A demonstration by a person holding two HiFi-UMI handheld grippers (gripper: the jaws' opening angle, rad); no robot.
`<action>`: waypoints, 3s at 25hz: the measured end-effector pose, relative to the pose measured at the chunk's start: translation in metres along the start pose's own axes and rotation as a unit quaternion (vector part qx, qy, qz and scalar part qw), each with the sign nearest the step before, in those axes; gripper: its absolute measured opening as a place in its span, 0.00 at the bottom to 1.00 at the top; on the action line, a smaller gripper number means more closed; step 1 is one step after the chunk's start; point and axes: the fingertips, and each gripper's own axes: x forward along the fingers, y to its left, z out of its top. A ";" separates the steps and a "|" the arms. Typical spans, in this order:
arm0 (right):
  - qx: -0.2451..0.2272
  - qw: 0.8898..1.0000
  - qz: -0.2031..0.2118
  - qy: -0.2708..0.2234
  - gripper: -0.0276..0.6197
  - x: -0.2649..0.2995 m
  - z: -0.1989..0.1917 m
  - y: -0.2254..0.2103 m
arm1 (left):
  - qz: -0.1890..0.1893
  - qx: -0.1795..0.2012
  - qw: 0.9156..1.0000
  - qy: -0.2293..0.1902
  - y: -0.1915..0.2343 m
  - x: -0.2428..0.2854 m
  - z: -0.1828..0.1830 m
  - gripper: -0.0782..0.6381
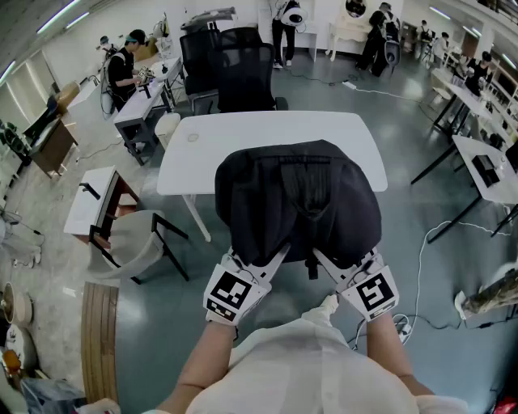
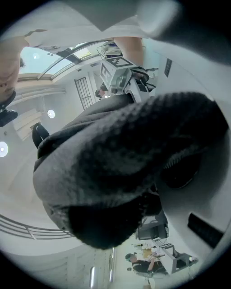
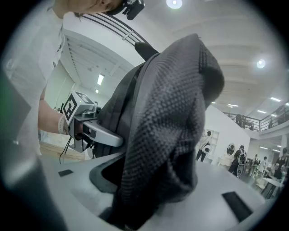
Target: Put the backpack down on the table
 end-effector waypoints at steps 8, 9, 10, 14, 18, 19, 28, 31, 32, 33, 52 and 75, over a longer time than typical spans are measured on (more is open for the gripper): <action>-0.001 1.000 0.000 0.000 0.36 -0.005 0.000 -0.001 | -0.001 0.000 1.000 -0.001 -0.005 0.001 0.006 0.26; 0.000 1.000 -0.001 0.001 0.36 -0.005 0.001 -0.001 | -0.001 0.001 1.000 -0.002 -0.005 0.001 0.006 0.26; 0.000 1.000 -0.001 0.001 0.36 -0.005 0.001 -0.001 | -0.001 0.001 1.000 -0.002 -0.005 0.000 0.006 0.26; -0.001 1.000 0.000 0.000 0.36 -0.001 -0.001 0.001 | -0.002 0.002 1.000 -0.001 -0.003 -0.001 0.003 0.26; 0.003 1.000 0.000 -0.004 0.36 -0.004 -0.002 -0.002 | -0.001 0.002 1.000 -0.002 -0.004 0.002 0.004 0.26; 0.005 1.000 0.000 -0.005 0.36 -0.005 -0.002 -0.002 | -0.001 0.002 1.000 -0.002 -0.005 0.003 0.004 0.26; 0.016 1.000 0.000 -0.004 0.36 -0.002 -0.004 -0.002 | -0.003 -0.001 1.000 0.000 -0.003 0.003 0.001 0.26; 0.017 1.000 0.000 -0.004 0.36 -0.002 -0.003 -0.001 | -0.003 -0.002 1.000 0.000 -0.003 0.002 0.002 0.26; 0.017 1.000 0.000 -0.005 0.36 -0.002 -0.003 -0.002 | -0.002 -0.002 1.000 0.000 -0.003 0.002 0.002 0.26; 0.017 1.000 0.000 -0.005 0.36 -0.002 -0.003 -0.002 | -0.002 -0.002 1.000 0.000 -0.003 0.002 0.002 0.26; 0.025 1.000 0.006 0.001 0.36 0.012 -0.008 -0.011 | -0.002 -0.011 1.000 0.000 0.010 0.013 -0.003 0.26; 0.038 0.999 0.031 -0.017 0.36 0.111 -0.032 -0.184 | 0.022 -0.006 1.000 0.012 0.123 0.173 0.022 0.26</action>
